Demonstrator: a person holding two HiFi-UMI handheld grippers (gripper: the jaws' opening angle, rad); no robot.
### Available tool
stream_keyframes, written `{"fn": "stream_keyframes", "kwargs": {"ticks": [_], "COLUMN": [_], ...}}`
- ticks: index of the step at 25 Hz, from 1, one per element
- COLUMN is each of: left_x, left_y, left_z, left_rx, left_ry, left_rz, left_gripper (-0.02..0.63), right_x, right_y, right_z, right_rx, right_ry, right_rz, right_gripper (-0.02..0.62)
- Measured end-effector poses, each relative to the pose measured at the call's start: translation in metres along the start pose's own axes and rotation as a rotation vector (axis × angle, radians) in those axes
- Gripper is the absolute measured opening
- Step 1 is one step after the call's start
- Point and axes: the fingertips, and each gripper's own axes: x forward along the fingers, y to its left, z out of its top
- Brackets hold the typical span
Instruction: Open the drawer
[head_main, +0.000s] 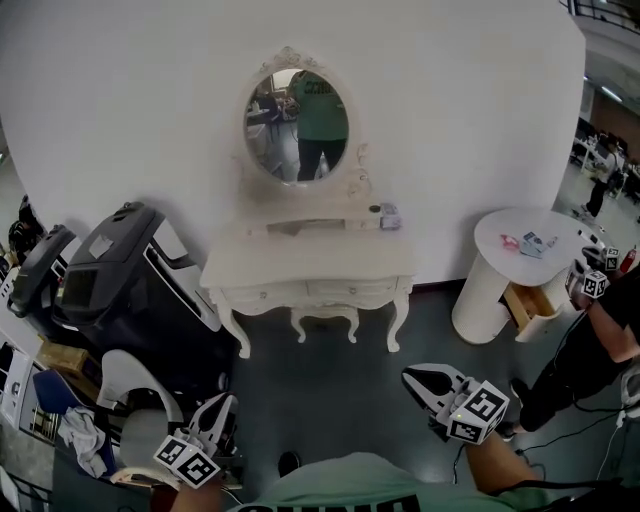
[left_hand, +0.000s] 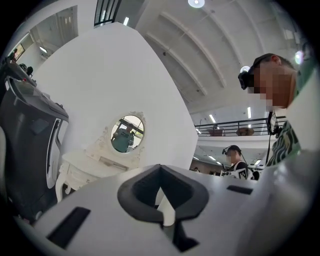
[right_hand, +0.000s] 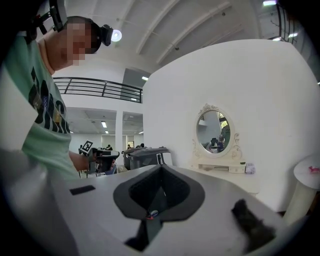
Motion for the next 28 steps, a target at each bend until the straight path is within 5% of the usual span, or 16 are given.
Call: {"fn": "stream_keyframes", "kwargs": {"ticks": [13, 21, 28], "left_x": [0.052, 0.086, 0.157], "left_y": [0.179, 0.242, 0.251], "left_z": [0.107, 0.114, 0.101], "left_rx": [0.041, 0.006, -0.004], "left_ry": [0.025, 0.061, 0.072], "left_rz": [-0.163, -0.191, -0.179], "left_gripper": [-0.003, -0.003, -0.003], "right_x": [0.170, 0.224, 0.236], "right_y": [-0.009, -0.028, -0.099], "right_z": [0.050, 0.045, 0.039], "right_rx": [0.029, 0.053, 0.073], "right_ry": [-0.064, -0.036, -0.038], "right_rz": [-0.186, -0.229, -0.213], "right_gripper": [0.012, 0.011, 0.012]}}
